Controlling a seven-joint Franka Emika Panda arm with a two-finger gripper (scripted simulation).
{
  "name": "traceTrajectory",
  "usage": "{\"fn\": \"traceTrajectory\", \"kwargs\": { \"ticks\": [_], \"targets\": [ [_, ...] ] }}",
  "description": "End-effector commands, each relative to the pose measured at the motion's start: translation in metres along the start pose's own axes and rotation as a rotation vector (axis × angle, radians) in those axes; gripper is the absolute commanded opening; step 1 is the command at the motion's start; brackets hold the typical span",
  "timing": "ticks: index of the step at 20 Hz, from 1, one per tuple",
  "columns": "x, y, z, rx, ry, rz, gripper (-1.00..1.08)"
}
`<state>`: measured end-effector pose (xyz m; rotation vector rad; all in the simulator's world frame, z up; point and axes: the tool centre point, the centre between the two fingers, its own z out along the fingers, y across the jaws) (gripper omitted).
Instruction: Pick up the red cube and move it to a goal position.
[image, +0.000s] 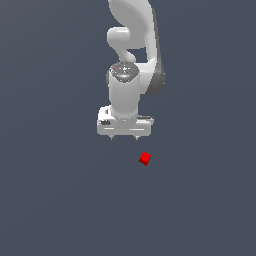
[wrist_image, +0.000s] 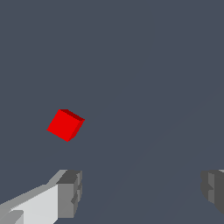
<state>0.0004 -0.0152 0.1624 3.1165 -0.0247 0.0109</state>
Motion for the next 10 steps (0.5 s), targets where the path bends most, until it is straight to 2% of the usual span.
{"fn": "traceTrajectory", "kwargs": {
  "ticks": [1,10],
  "targets": [
    [0.0,0.0,0.0,0.0,0.0,0.0,1.0],
    [-0.001,-0.008,0.011,0.002,-0.001,0.043,1.0]
  ]
}}
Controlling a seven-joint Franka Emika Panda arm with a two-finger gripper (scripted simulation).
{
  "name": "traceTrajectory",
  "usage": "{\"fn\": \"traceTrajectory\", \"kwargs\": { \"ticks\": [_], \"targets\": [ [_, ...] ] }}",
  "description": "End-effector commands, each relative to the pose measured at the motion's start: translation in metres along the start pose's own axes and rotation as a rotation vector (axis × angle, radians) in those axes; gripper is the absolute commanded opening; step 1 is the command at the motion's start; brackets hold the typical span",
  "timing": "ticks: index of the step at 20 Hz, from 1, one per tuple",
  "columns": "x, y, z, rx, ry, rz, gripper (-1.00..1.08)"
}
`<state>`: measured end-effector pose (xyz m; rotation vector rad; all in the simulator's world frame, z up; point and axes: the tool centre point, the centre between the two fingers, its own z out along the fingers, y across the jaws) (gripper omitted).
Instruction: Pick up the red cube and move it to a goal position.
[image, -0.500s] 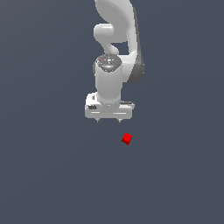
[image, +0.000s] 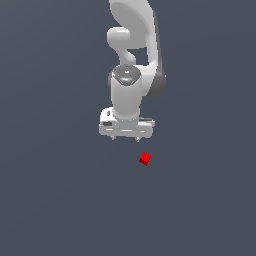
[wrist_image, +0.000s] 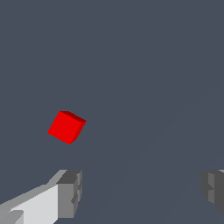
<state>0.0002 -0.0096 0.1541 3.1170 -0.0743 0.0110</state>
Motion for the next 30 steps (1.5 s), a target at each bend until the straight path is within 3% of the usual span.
{"fn": "traceTrajectory", "kwargs": {
  "ticks": [1,21,30],
  "targets": [
    [-0.001,-0.005,0.006,0.001,-0.001,0.021,1.0],
    [0.01,-0.077,0.104,0.015,-0.011,0.386,1.0],
    [0.019,-0.095,0.129,0.02,-0.013,0.482,1.0]
  ]
}}
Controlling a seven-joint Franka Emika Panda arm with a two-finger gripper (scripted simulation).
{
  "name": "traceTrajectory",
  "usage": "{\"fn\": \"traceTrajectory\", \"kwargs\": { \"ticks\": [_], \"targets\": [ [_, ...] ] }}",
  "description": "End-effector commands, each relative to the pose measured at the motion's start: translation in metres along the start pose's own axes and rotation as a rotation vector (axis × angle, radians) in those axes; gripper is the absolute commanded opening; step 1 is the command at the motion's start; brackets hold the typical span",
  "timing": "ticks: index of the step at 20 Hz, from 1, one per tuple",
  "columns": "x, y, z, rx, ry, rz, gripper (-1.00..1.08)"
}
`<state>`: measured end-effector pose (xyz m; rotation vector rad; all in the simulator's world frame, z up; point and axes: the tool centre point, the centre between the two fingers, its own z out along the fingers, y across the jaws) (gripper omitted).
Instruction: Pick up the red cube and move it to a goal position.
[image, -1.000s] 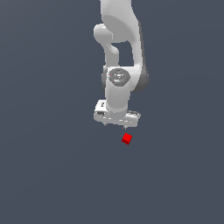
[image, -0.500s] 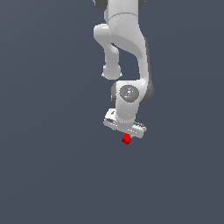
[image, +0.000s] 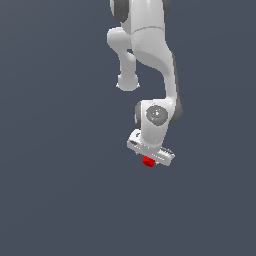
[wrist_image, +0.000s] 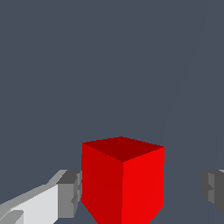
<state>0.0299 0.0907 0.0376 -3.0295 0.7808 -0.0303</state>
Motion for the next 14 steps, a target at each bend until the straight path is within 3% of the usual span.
{"fn": "traceTrajectory", "kwargs": {
  "ticks": [1,4,5,14],
  "targets": [
    [-0.0003,0.0103,0.0158,-0.018,-0.015,0.03,1.0],
    [-0.0001,0.0092,0.0174,-0.018,-0.015,0.036,1.0],
    [-0.0001,0.0092,0.0174,-0.018,-0.015,0.036,-1.0],
    [-0.0001,0.0092,0.0174,-0.018,-0.015,0.036,-1.0]
  ]
}}
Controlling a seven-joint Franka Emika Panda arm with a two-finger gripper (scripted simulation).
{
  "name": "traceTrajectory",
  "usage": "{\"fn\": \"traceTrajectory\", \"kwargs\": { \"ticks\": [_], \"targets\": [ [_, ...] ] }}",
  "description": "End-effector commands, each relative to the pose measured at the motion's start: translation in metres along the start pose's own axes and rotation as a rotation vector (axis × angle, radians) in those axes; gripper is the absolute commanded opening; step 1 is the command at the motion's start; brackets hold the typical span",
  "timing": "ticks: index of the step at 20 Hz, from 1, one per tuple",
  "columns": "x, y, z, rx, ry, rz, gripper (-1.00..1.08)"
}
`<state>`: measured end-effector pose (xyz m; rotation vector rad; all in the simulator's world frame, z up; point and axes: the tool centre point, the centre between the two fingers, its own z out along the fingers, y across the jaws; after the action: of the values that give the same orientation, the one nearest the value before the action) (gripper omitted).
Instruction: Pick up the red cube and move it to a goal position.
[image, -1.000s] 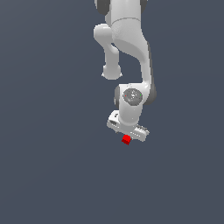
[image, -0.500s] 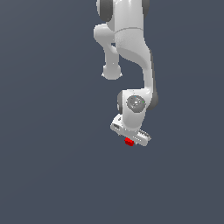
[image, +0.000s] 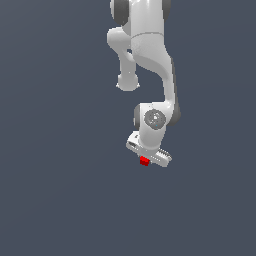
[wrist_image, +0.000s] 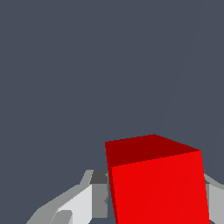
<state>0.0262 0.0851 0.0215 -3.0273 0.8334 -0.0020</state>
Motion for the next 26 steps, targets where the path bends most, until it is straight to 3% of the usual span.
{"fn": "traceTrajectory", "kwargs": {
  "ticks": [1,13,26],
  "targets": [
    [0.0,0.0,0.0,0.0,0.0,0.0,-1.0],
    [0.009,0.027,-0.034,0.0,0.0,0.001,-1.0],
    [0.038,0.116,-0.145,0.0,-0.001,0.003,-1.0]
  ]
}}
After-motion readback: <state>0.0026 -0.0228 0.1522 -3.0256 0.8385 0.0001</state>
